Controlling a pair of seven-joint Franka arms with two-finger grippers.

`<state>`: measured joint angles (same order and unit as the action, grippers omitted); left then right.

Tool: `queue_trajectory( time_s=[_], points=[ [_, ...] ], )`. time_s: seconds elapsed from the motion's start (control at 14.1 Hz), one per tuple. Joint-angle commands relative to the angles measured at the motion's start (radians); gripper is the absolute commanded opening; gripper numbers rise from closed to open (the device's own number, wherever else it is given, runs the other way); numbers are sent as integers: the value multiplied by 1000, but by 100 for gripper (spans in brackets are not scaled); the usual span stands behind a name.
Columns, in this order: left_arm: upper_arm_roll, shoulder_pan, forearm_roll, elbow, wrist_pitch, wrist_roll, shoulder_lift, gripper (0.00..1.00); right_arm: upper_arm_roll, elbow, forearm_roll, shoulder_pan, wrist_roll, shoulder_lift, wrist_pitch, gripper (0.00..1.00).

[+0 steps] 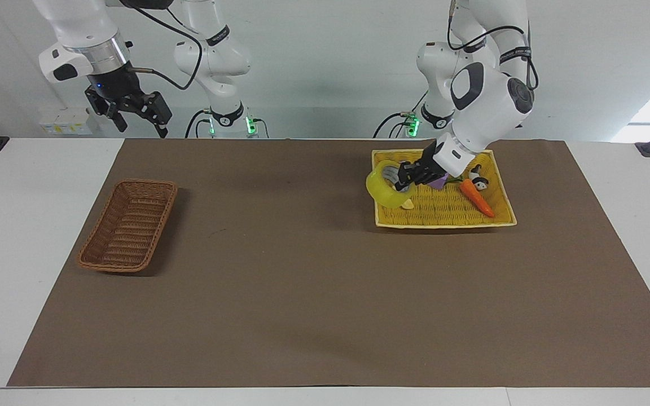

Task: Move tape to another basket
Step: 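Lift the tape toward the right gripper while the right gripper approaches, then grasp the tape roll with the right gripper beside the left gripper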

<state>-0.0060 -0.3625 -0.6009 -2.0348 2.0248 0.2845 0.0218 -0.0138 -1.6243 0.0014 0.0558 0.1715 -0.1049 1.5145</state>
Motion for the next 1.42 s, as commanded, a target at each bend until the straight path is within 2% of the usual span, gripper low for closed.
queue_trajectory(
  time_s=[0.0, 0.14, 0.28, 0.35, 0.5, 0.71, 0.92, 1.13, 1.35],
  points=[
    [17, -84, -124, 30, 23, 5, -5, 0, -6, -14, 12, -7, -30, -28, -45, 100],
    [15, -139, -160, 45, 34, 5, -6, 0, -14, -14, 15, -63, -24, -27, -18, 100],
    [14, -197, -238, 48, 96, 15, -6, 0, -17, -19, 44, -96, -23, -18, 12, 100],
    [5, -226, -246, 47, 127, 16, -8, 0, -17, -20, 107, -108, -18, -13, 29, 100],
    [-9, -275, -320, 48, 190, 16, -58, 0, -18, -32, 196, -125, -9, -10, 59, 100],
    [-83, -283, -407, 71, 313, 16, -103, 0, -18, -42, 392, -137, 5, 16, 70, 100],
    [-129, -283, -402, 184, 321, 39, -180, 0, -17, -109, 552, -134, -15, 17, 128, 100],
    [-164, -282, -387, 222, 328, 62, -200, 0, -15, -186, 698, -100, -182, 31, 176, 100],
    [-170, -282, -385, 284, 361, 64, -240, 0, -14, -193, 720, -61, -245, 36, 148, 100]
  ],
)
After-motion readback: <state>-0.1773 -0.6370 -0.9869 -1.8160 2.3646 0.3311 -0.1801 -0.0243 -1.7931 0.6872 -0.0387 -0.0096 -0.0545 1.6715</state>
